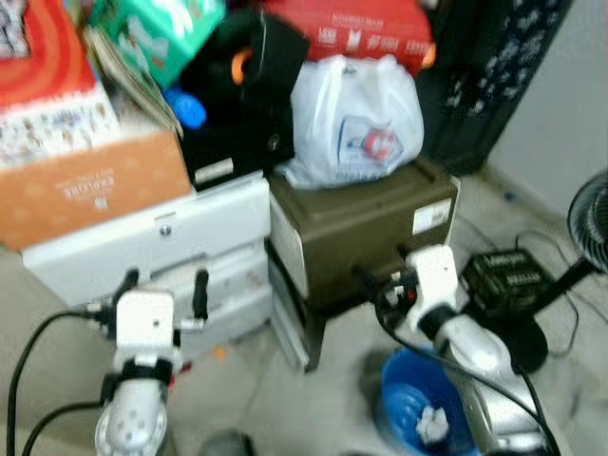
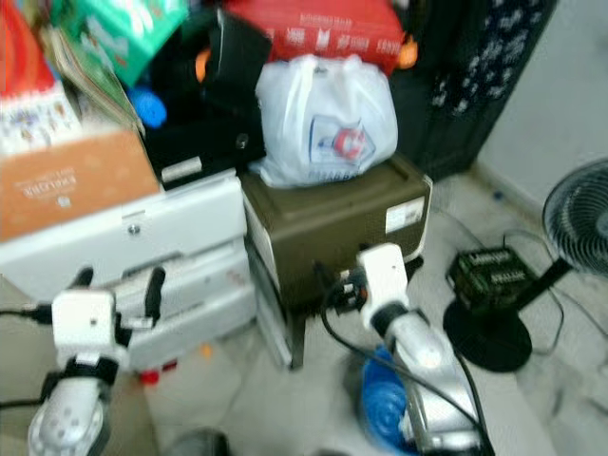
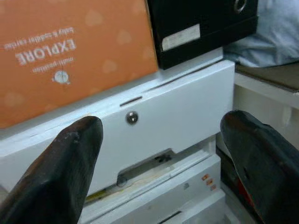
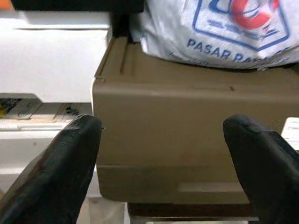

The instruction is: Clean up the room

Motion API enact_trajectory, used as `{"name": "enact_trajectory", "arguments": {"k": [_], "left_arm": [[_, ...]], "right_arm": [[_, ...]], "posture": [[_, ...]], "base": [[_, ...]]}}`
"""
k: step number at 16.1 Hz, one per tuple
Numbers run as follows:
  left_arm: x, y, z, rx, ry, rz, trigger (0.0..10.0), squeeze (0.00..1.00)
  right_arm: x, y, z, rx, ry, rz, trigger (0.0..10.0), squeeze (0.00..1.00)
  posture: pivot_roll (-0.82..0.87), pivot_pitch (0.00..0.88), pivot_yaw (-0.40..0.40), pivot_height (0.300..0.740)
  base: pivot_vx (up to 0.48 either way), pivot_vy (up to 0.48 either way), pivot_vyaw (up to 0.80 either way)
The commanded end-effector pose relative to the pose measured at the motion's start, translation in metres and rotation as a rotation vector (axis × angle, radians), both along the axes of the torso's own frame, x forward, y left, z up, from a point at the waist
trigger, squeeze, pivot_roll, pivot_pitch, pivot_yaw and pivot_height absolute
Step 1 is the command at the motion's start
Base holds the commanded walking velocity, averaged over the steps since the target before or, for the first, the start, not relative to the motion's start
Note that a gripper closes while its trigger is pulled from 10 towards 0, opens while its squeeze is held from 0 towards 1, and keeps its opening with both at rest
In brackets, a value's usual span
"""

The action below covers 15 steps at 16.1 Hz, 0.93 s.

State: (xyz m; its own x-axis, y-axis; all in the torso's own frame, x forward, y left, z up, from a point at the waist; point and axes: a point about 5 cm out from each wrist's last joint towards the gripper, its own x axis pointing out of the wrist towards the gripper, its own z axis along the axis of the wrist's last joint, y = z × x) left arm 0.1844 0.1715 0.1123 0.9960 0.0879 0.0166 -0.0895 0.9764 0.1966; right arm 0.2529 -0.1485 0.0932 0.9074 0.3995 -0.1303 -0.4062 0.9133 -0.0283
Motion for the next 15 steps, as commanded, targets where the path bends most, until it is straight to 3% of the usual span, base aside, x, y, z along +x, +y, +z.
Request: {"name": "enact_trajectory", "arguments": {"k": [1,5,15], "left_arm": [[-0.0001,0.0038,0.0003,-0.004,0.001,0.029,10.0,0.0],[-0.0001,0.0054,0.0009,0.024,0.0,0.043,10.0,0.0],[-0.0009,0.0044,-0.0023,0.034,0.014,0.033,10.0,0.0]], "right_arm": [[0.0005,0.0052,0.0021,0.01,-0.005,0.019,10.0,0.0],[0.0007,0.0058,0.0022,0.003,-0.007,0.02,10.0,0.0],[0.0013,0.0064,0.0008,0.003,-0.002,0.03,10.0,0.0]], "posture": [[-0.01,0.053,-0.043,0.74],[0.0,0.052,-0.042,0.74],[0.0,0.047,-0.042,0.74]], "base": [[0.0,0.0,0.0],[0.0,0.0,0.0],[0.0,0.0,0.8]]}}
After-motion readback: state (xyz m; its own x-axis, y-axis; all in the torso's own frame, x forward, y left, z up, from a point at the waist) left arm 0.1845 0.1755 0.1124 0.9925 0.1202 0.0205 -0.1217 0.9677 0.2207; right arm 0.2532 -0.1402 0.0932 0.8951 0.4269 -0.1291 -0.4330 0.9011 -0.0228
